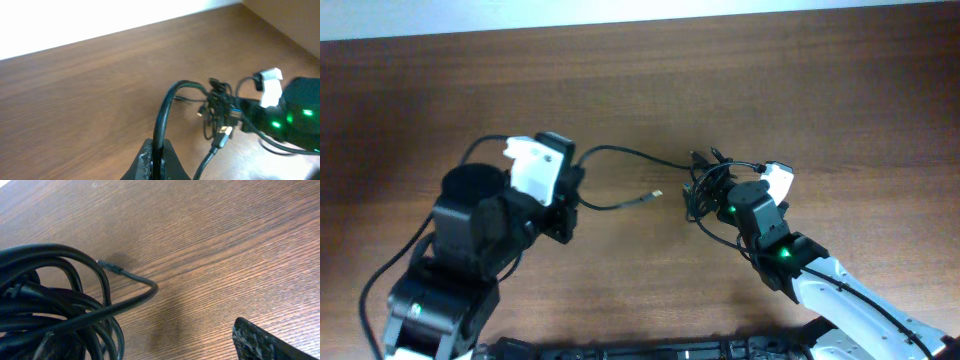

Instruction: Untangle cables

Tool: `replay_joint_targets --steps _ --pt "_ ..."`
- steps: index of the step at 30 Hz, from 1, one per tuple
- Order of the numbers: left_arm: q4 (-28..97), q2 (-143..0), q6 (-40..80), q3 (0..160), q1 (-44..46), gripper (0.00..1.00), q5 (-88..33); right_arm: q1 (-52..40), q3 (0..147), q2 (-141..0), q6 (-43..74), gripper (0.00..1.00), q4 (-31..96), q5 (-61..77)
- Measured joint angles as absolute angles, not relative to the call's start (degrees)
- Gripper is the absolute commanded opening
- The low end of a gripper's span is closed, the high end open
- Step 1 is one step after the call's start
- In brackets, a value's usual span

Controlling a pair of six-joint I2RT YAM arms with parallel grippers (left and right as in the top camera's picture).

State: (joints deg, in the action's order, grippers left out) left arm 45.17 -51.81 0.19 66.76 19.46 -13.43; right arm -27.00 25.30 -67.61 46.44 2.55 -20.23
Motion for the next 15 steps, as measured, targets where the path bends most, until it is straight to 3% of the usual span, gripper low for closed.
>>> replay_joint_targets --steps 2,3,5,6,11,12,15 --pt "45.17 -51.35 1.13 66.76 19.03 0.04 -10.63 -26.7 25.26 -67.64 44.03 0.99 1.17 -15.92" --pt "45.1 -52.47 1.87 66.76 19.03 0.2 -9.37 -26.59 25.21 -67.61 40.97 0.99 -0.8 -12.56" --pt "44.82 -58.39 5.23 66.87 18.92 0.62 -6.7 -26.55 25.17 -67.42 33.15 0.99 -3.86 -2.87" --pt "44.71 -61.63 6.22 66.89 18.92 1.0 -6.07 -26.55 25.17 -66.5 31.38 0.99 -2.98 -0.3" --pt "44.6 -77.8 12.45 66.96 18.87 1.0 -5.28 -26.55 25.17 -58.26 29.3 0.99 3.57 2.48" --pt "44.58 -81.52 14.52 66.96 18.87 0.96 -5.37 -26.55 25.17 -55.79 29.3 0.99 5.65 2.17" --pt "44.1 -83.99 16.45 66.96 18.83 0.94 -8.08 -26.55 25.19 -49.76 30.11 0.99 8.38 0.4"
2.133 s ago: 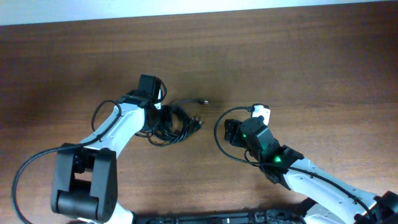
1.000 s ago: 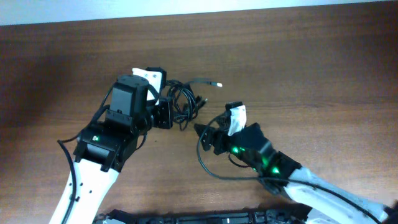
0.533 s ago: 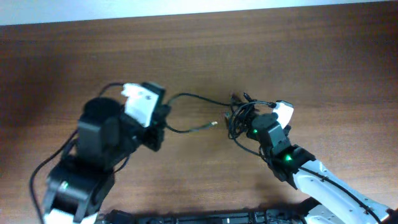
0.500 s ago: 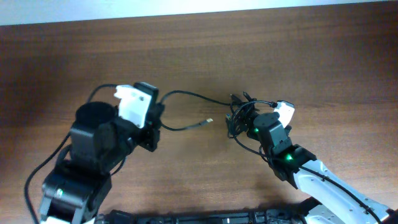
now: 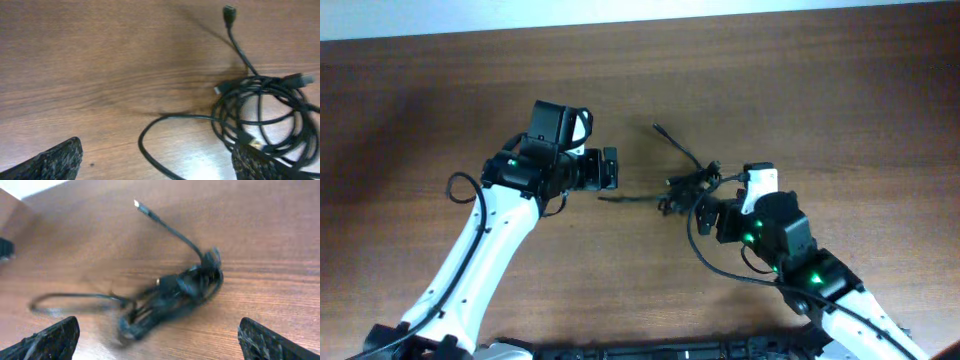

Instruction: Untangle cables

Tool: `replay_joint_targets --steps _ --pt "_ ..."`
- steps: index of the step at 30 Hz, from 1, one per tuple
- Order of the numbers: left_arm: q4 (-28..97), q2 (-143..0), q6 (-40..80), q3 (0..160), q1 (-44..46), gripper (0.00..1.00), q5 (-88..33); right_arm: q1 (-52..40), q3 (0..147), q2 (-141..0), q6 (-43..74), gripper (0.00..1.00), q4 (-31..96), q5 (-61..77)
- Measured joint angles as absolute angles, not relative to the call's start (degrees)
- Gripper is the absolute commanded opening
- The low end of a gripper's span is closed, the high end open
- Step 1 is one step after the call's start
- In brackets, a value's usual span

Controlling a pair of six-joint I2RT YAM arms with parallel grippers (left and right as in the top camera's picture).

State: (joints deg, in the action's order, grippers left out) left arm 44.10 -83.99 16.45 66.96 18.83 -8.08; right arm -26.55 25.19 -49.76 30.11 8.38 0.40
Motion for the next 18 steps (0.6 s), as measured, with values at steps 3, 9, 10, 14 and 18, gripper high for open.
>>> replay_joint_targets --steps 3,9,10,14,18 --pt "40.97 -84.03 16.78 66.96 19.4 0.95 -14.85 -26.55 25.19 -40.29 36.84 0.99 14.44 -6.92" --pt "26.0 -97.43 17.17 67.44 35.09 0.58 -18.37 -26.55 25.21 -33.45 39.48 0.99 23.09 -10.52" --pt "24.93 -99.9 17.04 67.24 37.26 0.5 -18.63 -26.55 25.21 -33.45 39.53 0.99 23.73 -10.55" --pt "16.34 -103.18 17.19 67.18 39.4 0.49 -17.98 -26.55 25.21 -33.45 39.92 0.99 24.27 -11.18" --pt "15.75 -108.38 17.21 67.18 40.56 0.38 -15.7 -26.55 25.21 -33.45 40.07 0.99 25.65 -11.42"
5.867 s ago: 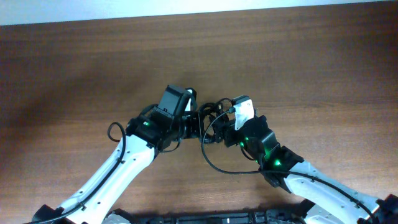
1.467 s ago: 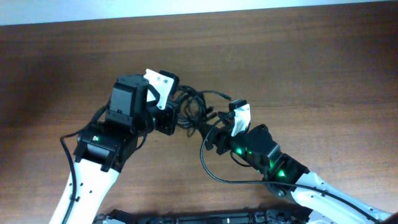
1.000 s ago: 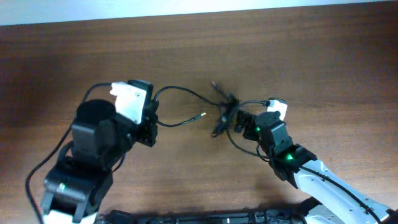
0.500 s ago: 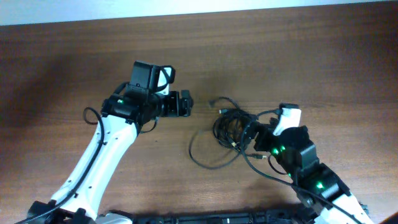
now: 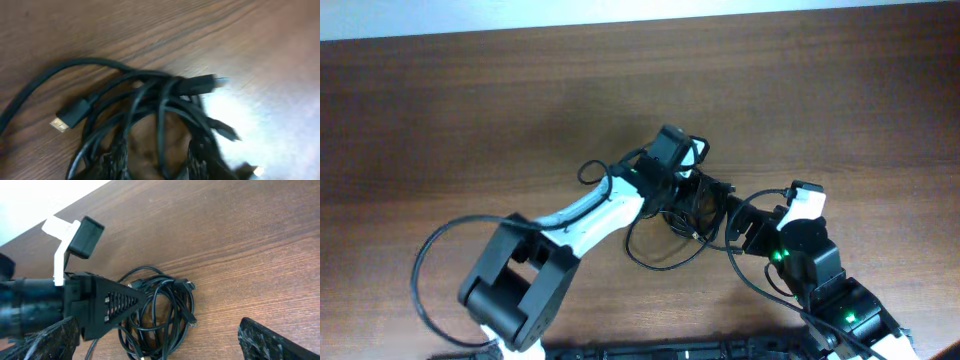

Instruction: Untangle cables

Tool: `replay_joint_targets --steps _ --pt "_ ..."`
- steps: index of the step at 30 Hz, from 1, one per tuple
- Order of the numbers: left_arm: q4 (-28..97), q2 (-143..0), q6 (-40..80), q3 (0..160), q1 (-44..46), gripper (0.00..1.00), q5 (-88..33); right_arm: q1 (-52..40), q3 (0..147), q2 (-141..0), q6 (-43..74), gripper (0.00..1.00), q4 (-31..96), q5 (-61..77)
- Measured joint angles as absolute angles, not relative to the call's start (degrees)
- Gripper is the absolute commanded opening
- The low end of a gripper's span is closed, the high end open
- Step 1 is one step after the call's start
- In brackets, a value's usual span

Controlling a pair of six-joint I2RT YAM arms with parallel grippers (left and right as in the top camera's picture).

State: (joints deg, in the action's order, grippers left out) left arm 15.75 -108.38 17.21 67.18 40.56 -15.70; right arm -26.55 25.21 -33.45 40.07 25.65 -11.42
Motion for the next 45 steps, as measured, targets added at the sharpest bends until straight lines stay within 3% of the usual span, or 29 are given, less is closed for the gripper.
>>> replay_joint_targets --steps 5,7,9,14,16,18,24,26,30,37,40,45 --pt "16.29 -109.3 17.21 67.18 40.53 0.33 -11.86 -26.55 25.21 -33.45 40.1 0.99 26.92 -11.57" --pt "16.67 -109.3 17.19 67.18 40.53 0.2 -10.39 -26.55 25.21 -33.45 40.1 0.99 27.07 -11.55" --pt "16.47 -109.6 17.41 67.18 40.56 0.13 -10.02 -26.55 25.21 -33.45 40.1 0.99 27.09 -11.55" --pt "16.19 -111.77 18.48 67.18 40.88 0.26 -9.96 -26.55 25.21 -33.45 40.12 0.99 27.09 -11.55" --pt "16.27 -111.81 19.11 67.18 41.04 0.22 -9.78 -26.55 25.21 -33.45 40.07 0.99 27.57 -11.55" --pt "16.29 -112.09 19.55 67.18 41.87 0.0 -9.39 -26.55 25.21 -33.45 40.1 0.99 27.66 -11.55" --pt "19.11 -112.03 19.99 67.92 41.52 0.0 -9.19 -26.55 25.21 -33.45 40.12 0.99 28.75 -11.53" --pt "26.24 -108.18 19.97 69.21 38.2 0.0 -9.08 -26.55 25.21 -33.45 40.1 0.99 28.51 -10.66" --pt "27.09 -92.51 19.94 70.32 35.48 0.0 -9.74 -26.55 25.17 -36.49 40.1 0.99 21.82 -4.51" --pt "31.14 -83.55 19.46 70.94 36.25 0.0 -12.38 -26.55 25.61 -62.46 45.01 0.99 -3.18 -0.93" --pt "31.53 -78.89 16.12 70.91 34.57 0.0 -13.67 -25.8 25.5 -73.47 49.17 0.99 -2.22 -5.13" --pt "33.78 -54.35 14.5 71.11 13.3 0.0 -12.64 -13.08 25.3 -76.79 53.98 0.99 -0.93 -1.04"
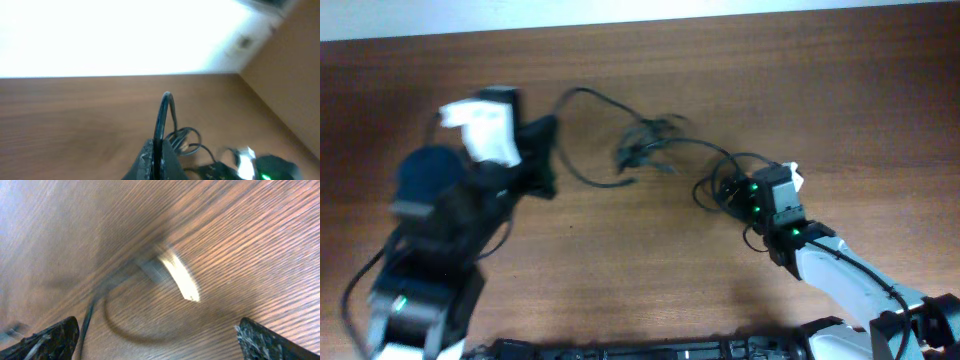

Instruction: Untangle cables

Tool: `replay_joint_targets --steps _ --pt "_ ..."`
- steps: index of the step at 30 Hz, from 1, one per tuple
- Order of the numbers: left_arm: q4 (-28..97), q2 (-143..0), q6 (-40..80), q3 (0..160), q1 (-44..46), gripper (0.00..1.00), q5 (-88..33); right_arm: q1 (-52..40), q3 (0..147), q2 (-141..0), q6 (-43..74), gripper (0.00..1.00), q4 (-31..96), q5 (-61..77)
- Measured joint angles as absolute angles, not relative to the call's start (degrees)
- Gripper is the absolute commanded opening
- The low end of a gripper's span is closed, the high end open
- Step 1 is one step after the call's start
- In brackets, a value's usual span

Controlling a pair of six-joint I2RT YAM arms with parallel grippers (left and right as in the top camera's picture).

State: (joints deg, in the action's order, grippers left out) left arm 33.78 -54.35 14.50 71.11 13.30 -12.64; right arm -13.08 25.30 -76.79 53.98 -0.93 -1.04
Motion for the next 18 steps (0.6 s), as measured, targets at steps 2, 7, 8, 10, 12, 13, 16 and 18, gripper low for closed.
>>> replay_joint_targets --steps 2,7,8,10,12,13,16,18 --pt "37.36 -51.35 14.35 71.22 7.22 0.0 -10.2 -9.98 25.28 -76.6 53.01 0.99 -0.25 1.19" --pt "39.88 -55.79 14.39 71.2 1.67 0.0 -14.28 -3.99 25.26 -72.4 43.42 0.99 2.28 10.39" --pt "39.83 -58.24 14.41 71.2 1.76 0.0 -18.37 -3.99 25.28 -70.39 41.34 0.99 2.22 12.95" --pt "39.66 -66.06 14.41 71.2 3.81 0.41 -24.84 -3.99 25.26 -67.68 39.64 0.99 2.26 16.21" --pt "39.48 -72.07 14.61 71.22 7.84 0.86 -27.09 -3.99 25.26 -64.58 38.79 0.99 2.24 18.13" --pt "39.68 -76.93 14.79 71.16 11.31 0.87 -28.42 -3.99 25.28 -63.66 38.37 0.99 2.28 18.44" --pt "39.48 -83.7 14.79 71.16 17.34 0.91 -28.99 -3.99 25.28 -62.98 36.49 0.99 3.03 18.85" --pt "39.62 -84.66 14.76 71.16 18.59 0.86 -27.27 -3.99 25.28 -62.98 35.79 0.98 3.95 18.79"
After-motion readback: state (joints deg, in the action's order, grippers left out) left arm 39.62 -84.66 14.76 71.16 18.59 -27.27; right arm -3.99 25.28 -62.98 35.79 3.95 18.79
